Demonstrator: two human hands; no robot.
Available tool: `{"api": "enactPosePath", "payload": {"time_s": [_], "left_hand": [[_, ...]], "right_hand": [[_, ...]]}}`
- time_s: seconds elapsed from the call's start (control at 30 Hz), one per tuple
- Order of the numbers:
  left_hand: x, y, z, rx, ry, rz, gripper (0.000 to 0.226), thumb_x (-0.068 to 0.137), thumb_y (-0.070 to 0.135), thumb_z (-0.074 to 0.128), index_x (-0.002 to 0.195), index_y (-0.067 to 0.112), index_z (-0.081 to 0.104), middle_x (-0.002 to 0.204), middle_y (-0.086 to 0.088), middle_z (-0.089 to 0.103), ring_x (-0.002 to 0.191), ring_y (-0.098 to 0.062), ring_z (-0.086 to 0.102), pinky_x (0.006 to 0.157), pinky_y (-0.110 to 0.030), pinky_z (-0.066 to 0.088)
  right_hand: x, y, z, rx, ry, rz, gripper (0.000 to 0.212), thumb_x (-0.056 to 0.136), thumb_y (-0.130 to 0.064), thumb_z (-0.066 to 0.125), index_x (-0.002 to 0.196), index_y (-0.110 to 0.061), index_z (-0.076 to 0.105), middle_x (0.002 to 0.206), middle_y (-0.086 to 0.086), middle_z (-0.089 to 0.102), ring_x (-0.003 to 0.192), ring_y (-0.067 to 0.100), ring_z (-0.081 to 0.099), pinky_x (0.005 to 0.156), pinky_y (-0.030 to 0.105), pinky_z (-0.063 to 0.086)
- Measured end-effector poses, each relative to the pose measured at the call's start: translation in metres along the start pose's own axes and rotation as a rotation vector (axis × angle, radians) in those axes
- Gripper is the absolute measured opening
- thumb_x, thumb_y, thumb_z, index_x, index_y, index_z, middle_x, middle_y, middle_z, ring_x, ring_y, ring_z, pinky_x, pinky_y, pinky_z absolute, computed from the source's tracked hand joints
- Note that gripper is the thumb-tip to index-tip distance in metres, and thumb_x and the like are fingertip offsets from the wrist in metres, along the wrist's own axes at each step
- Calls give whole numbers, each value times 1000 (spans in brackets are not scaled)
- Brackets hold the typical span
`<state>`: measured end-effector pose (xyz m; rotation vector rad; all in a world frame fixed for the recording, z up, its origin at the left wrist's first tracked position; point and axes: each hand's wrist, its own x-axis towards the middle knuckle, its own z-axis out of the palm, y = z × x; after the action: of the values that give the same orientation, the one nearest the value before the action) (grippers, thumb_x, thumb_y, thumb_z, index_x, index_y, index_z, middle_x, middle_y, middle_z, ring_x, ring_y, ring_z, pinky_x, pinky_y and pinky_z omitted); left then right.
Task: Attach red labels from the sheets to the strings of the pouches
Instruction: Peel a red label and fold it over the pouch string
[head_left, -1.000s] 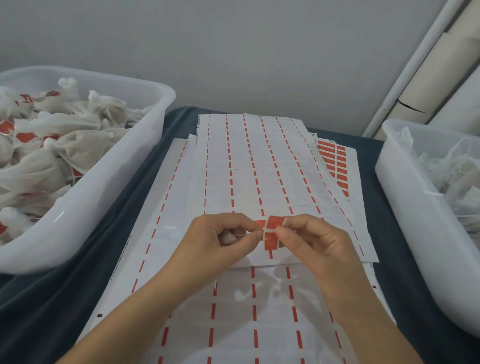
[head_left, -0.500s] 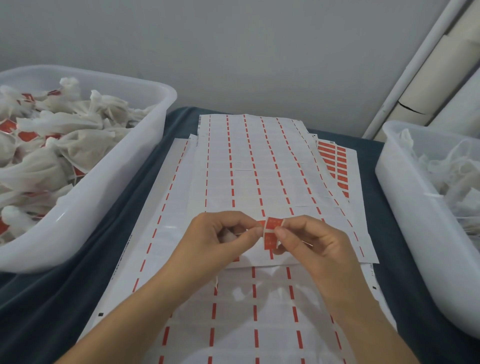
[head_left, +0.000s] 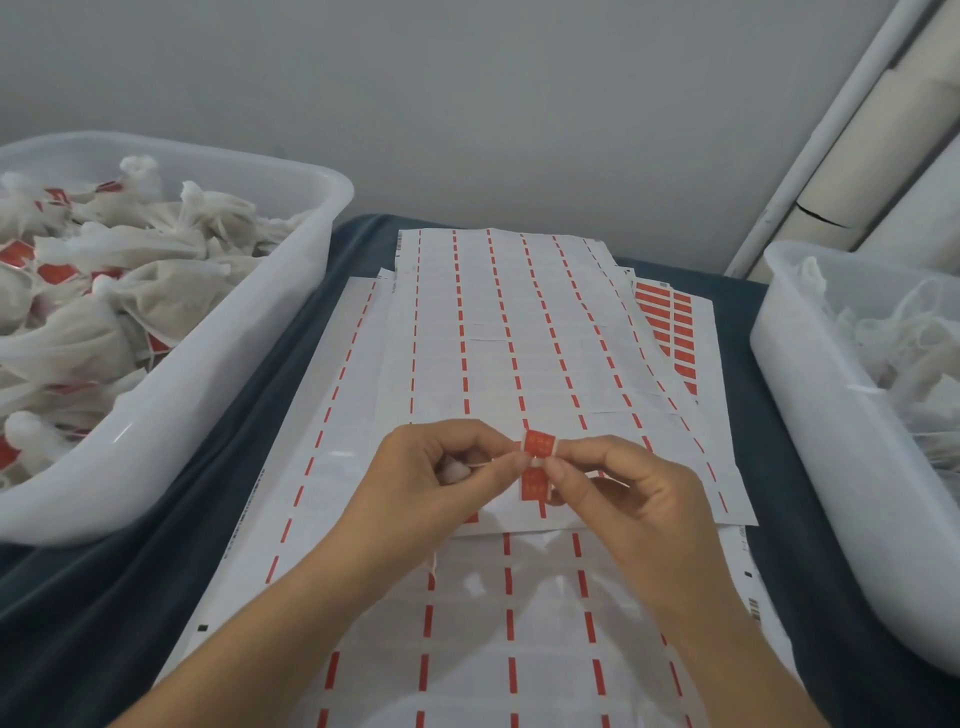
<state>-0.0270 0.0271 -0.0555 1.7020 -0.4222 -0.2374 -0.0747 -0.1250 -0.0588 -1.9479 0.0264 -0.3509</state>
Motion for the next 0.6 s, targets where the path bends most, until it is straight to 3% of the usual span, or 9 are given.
{"api": "enactPosePath", "payload": {"time_s": [0.07, 0.13, 0.3, 0.43, 0.6], "left_hand": [[1, 0, -2, -27, 14, -4, 19, 65, 47, 63, 75, 35, 73, 70, 12, 69, 71, -2, 61, 62, -6, 46], [2, 0, -5, -92, 25, -41, 20, 62, 46, 64, 73, 32, 74, 71, 12, 70, 73, 2, 62, 62, -4, 44], [2, 2, -4, -189, 20, -100, 27, 56, 48, 64, 72, 29, 74, 72, 12, 70, 71, 5, 63, 58, -3, 43], [2, 3, -4, -186, 4, -104, 20, 58, 44, 64, 65, 27, 74, 60, 14, 64, 60, 8, 58, 54, -3, 41], [1, 5, -3, -167, -25, -105, 25, 54, 49, 64, 65, 29, 73, 64, 12, 66, 64, 4, 59, 58, -4, 42]], "right_hand": [[2, 0, 0, -4, -19, -1, 53, 67, -45, 62, 119, -37, 53, 97, -26, 65, 90, -3, 63, 70, 11, 52], [5, -1, -4, 73, -14, 53, 66, 65, -44, 65, 125, -46, 36, 106, -32, 58, 93, -6, 61, 65, 6, 48], [6, -4, -10, 196, -55, 102, 23, 63, -35, 68, 86, -34, 69, 77, -16, 70, 67, 5, 66, 57, 5, 47], [4, -4, -6, 184, -57, 91, 14, 63, -36, 64, 75, -30, 68, 69, -12, 71, 61, 8, 66, 57, 8, 48], [3, -3, -5, 219, -10, 66, 10, 65, -35, 63, 70, -28, 67, 70, -11, 70, 65, 8, 66, 57, 7, 48]]}}
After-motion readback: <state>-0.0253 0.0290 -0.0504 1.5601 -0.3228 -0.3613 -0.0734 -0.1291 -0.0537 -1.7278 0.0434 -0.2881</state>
